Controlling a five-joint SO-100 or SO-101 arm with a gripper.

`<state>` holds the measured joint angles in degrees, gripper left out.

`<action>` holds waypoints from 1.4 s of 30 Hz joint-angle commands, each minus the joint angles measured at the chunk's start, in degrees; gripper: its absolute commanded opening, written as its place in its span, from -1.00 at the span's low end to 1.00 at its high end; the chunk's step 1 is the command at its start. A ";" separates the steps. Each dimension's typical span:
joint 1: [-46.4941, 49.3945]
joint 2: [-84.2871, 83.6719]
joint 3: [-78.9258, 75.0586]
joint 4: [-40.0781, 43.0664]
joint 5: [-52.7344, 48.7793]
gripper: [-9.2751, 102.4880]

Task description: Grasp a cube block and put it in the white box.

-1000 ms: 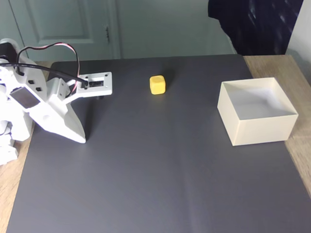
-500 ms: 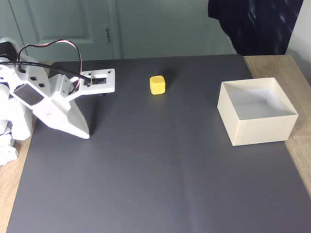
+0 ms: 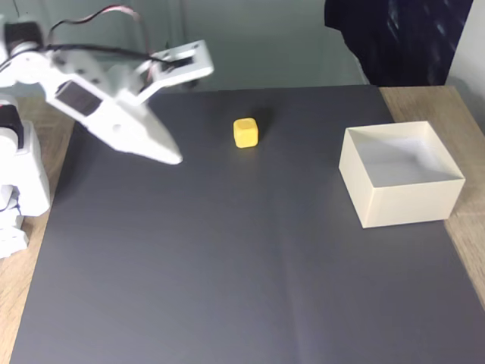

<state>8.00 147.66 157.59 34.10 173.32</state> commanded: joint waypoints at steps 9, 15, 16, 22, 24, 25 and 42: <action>-5.71 -39.02 -32.61 -7.47 -0.35 -0.83; -7.91 -45.70 -36.65 -9.14 -1.14 -0.83; -8.09 -46.93 -37.53 -9.32 -1.14 -0.83; -8.09 -52.29 -42.19 -9.84 -1.05 -0.83; -8.09 -53.17 -42.71 -9.84 -0.97 -0.83; -8.09 -53.35 -42.71 -10.02 -1.05 -0.83; -6.42 -55.28 -41.92 -10.20 0.09 -0.38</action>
<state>1.14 92.64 117.51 23.82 173.14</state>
